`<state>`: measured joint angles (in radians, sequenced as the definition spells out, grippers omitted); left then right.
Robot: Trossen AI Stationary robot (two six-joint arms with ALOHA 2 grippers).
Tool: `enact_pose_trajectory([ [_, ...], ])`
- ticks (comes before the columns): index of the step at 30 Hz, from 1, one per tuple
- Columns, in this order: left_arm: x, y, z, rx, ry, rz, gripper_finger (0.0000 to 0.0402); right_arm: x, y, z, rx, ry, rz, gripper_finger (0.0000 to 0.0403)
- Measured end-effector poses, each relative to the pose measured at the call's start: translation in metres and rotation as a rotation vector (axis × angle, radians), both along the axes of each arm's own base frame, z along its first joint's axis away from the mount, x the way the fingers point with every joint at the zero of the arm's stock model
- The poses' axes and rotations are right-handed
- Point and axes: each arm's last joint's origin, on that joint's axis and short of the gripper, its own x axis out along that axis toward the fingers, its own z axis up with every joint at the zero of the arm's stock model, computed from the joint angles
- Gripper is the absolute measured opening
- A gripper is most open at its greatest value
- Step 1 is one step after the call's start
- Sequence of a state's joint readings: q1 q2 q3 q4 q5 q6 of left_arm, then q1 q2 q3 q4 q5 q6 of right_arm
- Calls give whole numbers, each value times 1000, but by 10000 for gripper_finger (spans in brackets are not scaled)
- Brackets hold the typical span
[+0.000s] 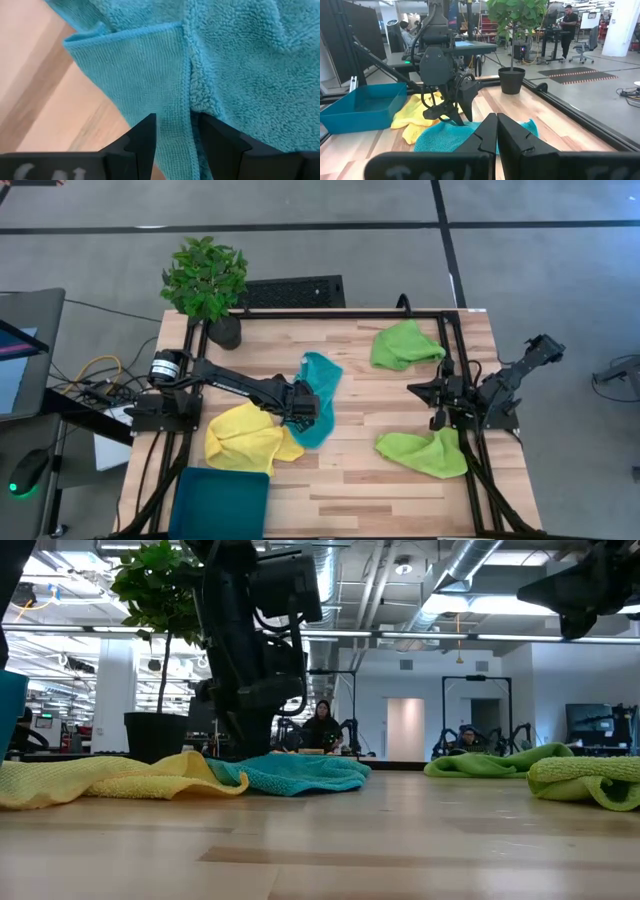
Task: Fold microfiber towels
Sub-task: Fold the blue microfiber towel
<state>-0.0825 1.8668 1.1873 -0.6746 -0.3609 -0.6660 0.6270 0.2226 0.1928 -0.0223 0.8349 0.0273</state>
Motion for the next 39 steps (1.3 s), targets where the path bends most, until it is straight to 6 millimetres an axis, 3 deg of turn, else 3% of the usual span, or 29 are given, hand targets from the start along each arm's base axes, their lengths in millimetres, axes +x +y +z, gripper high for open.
enact_pose_trajectory([
  [6, 0, 1, 0, 14, -1, 6, 121, 0, 0, 0, 1, 0, 0, 36],
  [15, 0, 0, 0, -1, 10, -22, 8, 0, 0, 0, 1, 0, 0, 36],
  [20, -2, 2, 0, 34, 16, 27, 2, 0, 0, 0, 0, 0, 0, 36],
  [32, -27, 2, 0, 135, 105, 358, 0, 0, 0, -1, -3, 5, 0, 36],
  [39, -41, -4, 1, 103, 169, 535, 0, 0, 0, -3, -18, 24, 0, 36],
])
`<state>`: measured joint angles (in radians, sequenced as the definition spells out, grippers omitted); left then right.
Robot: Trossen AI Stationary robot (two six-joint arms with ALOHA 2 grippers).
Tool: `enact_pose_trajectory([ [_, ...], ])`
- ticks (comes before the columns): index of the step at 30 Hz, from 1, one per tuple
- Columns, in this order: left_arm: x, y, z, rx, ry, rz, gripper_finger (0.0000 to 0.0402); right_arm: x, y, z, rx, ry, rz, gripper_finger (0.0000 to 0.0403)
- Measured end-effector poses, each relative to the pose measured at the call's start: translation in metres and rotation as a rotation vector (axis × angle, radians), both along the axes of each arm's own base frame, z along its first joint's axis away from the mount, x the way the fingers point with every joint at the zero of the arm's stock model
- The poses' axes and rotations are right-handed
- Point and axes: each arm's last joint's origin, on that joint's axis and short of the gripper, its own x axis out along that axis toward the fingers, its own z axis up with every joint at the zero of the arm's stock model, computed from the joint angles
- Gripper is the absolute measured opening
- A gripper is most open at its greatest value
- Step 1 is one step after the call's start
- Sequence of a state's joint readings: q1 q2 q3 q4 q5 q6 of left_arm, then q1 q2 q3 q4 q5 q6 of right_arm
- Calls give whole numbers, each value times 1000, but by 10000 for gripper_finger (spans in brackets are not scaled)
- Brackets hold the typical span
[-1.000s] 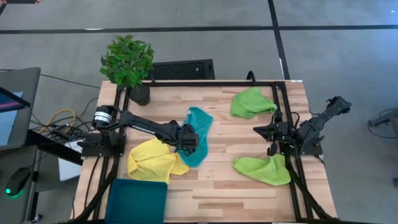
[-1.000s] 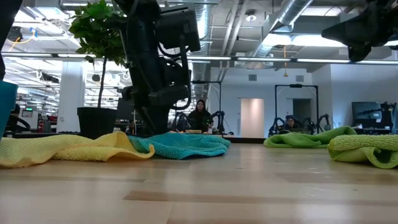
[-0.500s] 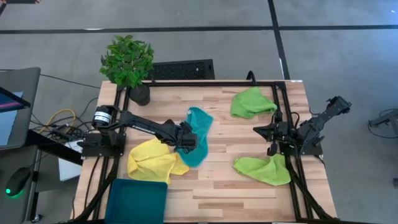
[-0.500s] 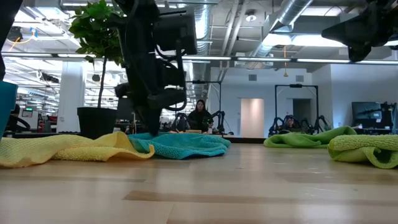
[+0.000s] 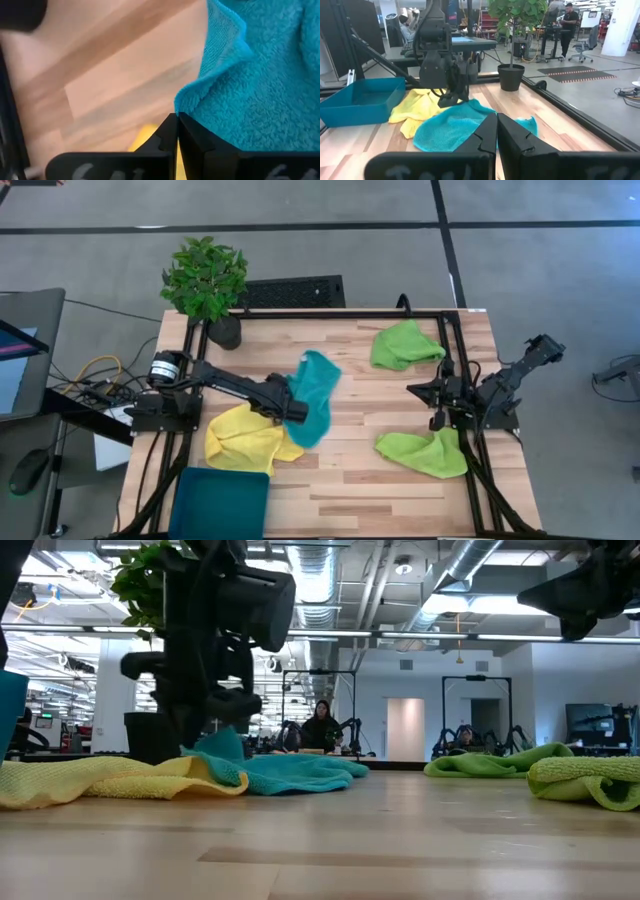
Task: Fold microfiber towels
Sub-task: Fold the blue microfiber towel
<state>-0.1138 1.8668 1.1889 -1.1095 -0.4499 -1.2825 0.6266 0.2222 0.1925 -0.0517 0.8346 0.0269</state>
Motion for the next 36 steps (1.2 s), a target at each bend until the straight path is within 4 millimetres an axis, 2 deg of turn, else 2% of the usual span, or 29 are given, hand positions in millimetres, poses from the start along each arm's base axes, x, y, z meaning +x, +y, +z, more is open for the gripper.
enact_pose_trajectory([
  [7, -1, -8, -1, -89, -12, 66, 0, 0, 0, 0, 0, 0, 0, 36],
  [18, 0, -7, -1, -80, -12, 31, 3, 0, 0, 0, 0, 0, 0, 36],
  [24, 0, -6, -1, -100, -3, 32, 46, 0, 0, 0, 0, 0, 1, 36],
  [31, 0, -5, 0, -27, 4, -16, 100, 0, 0, 0, -7, 1, 3, 36],
  [33, 0, -9, 7, 32, 8, -46, 108, 0, 0, 1, -23, 0, 4, 36],
  [36, 0, -18, 30, 109, -7, -82, 113, 0, 0, 4, -34, -18, 5, 36],
])
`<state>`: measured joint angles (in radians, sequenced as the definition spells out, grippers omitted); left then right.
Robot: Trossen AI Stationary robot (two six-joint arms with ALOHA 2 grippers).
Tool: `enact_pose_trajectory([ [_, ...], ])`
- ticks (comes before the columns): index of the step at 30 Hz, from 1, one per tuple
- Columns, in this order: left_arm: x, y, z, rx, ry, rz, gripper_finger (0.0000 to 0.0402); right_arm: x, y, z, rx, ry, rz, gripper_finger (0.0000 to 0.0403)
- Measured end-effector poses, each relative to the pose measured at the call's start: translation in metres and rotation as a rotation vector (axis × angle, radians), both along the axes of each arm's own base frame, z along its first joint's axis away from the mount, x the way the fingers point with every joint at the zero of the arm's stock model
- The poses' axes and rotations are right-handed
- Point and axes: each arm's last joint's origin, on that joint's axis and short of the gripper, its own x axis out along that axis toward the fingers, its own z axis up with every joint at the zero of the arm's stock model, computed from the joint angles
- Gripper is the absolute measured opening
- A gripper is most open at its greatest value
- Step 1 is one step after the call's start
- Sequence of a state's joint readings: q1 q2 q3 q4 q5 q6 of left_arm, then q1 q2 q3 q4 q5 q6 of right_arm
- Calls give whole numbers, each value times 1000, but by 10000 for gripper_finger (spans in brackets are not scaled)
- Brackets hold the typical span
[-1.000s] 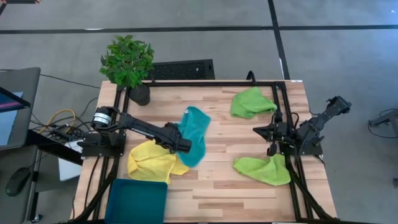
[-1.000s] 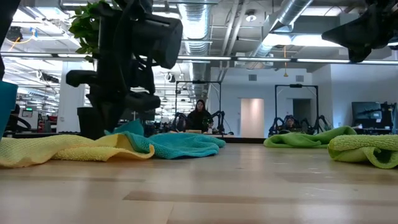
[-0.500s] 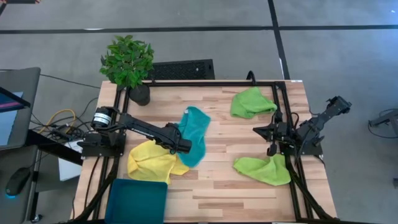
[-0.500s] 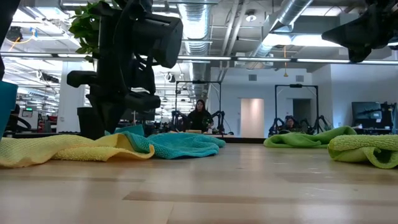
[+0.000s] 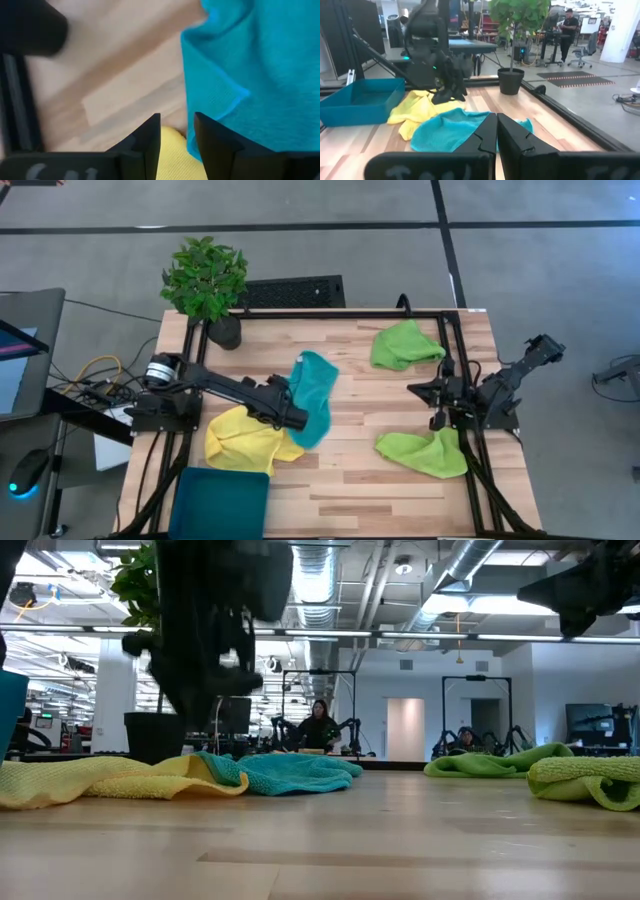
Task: Fold microfiber towels
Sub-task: Fold the blue microfiber towel
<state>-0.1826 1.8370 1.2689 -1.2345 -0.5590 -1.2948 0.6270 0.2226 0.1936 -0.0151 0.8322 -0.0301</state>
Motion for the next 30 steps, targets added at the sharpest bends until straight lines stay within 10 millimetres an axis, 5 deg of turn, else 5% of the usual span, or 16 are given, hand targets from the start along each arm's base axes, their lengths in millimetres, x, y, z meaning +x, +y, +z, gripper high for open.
enact_pose_trajectory([
  [6, -17, -15, 49, 83, -50, -22, 114, 0, 0, 24, -47, 11, 0, 36],
  [14, -45, -52, 73, 70, -186, -82, 114, 18, 13, 52, -83, 152, 36, 32],
  [25, -61, -87, 73, 54, -259, -134, 114, 95, 19, 27, -116, 503, -4, 28],
  [30, -67, -99, 74, 74, -285, -183, 114, 132, 23, 17, -192, 656, 154, 20],
])
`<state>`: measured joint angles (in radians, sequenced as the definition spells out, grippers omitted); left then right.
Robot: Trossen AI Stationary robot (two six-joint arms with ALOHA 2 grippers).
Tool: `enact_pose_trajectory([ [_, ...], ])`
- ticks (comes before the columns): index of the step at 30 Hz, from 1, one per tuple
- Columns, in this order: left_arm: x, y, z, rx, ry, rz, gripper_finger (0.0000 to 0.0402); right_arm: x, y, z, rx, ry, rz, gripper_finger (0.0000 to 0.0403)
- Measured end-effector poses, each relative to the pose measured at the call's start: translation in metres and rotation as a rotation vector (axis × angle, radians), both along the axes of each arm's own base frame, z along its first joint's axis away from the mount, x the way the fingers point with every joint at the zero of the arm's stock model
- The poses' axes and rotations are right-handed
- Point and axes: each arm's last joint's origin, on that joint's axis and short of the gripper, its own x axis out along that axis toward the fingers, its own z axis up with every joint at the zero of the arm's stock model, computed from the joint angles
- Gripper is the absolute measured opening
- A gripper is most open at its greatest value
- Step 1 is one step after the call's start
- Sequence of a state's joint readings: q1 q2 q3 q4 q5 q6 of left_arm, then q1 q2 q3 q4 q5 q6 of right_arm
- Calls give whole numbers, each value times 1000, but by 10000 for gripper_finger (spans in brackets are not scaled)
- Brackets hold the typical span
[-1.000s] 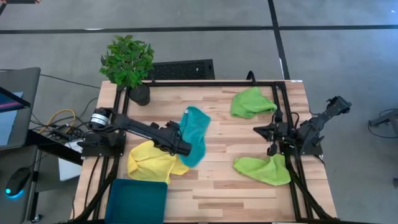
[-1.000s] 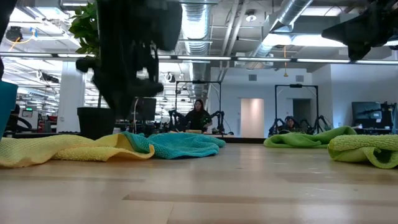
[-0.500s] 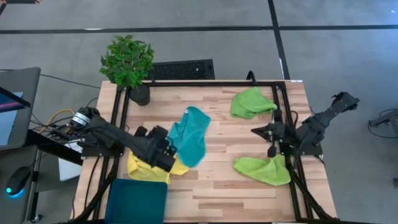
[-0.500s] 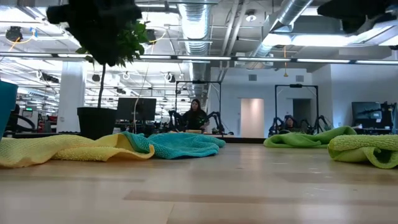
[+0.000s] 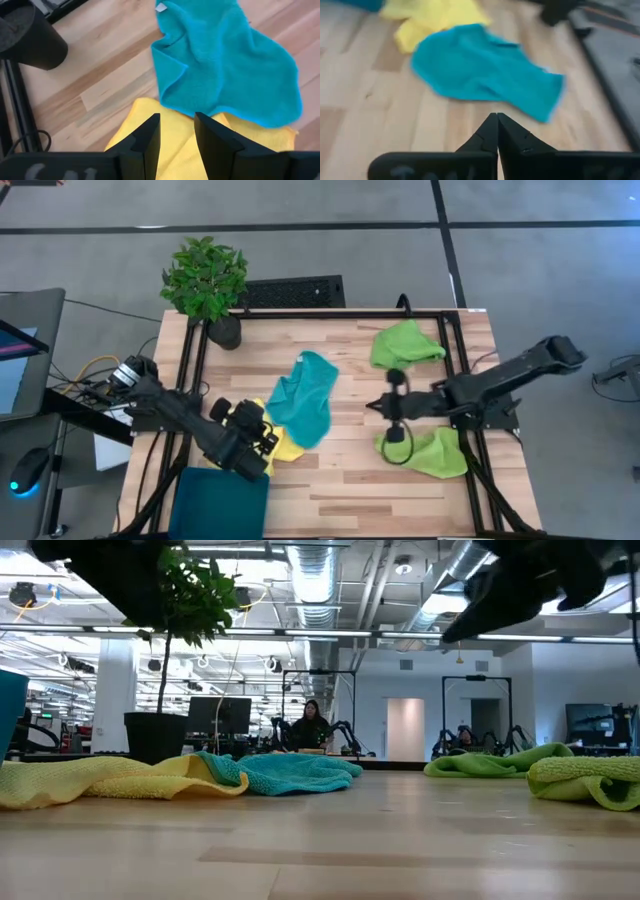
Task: Fold microfiber towels
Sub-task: Fold the blue microfiber towel
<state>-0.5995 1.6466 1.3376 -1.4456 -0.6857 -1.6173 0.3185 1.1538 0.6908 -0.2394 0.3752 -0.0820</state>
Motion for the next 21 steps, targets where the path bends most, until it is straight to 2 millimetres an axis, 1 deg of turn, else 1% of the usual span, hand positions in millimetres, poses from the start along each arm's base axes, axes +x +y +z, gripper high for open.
enact_pose_trajectory([
  [3, -3, -5, 0, -1, -6, -16, 114, 22, 6, -1, 21, 56, 94, 7],
  [8, -6, -10, 0, 0, -6, -38, 114, 53, 21, -2, 43, 87, 291, 12],
  [12, -8, -12, 0, 7, 3, -61, 114, 77, 29, -9, 69, 105, 287, 22],
  [16, -8, -14, 0, 10, 4, -69, 114, 95, 34, -19, 65, 137, 283, 50],
  [21, -9, -15, 0, 15, 15, -88, 114, 115, 41, -33, 42, 173, 296, 103],
])
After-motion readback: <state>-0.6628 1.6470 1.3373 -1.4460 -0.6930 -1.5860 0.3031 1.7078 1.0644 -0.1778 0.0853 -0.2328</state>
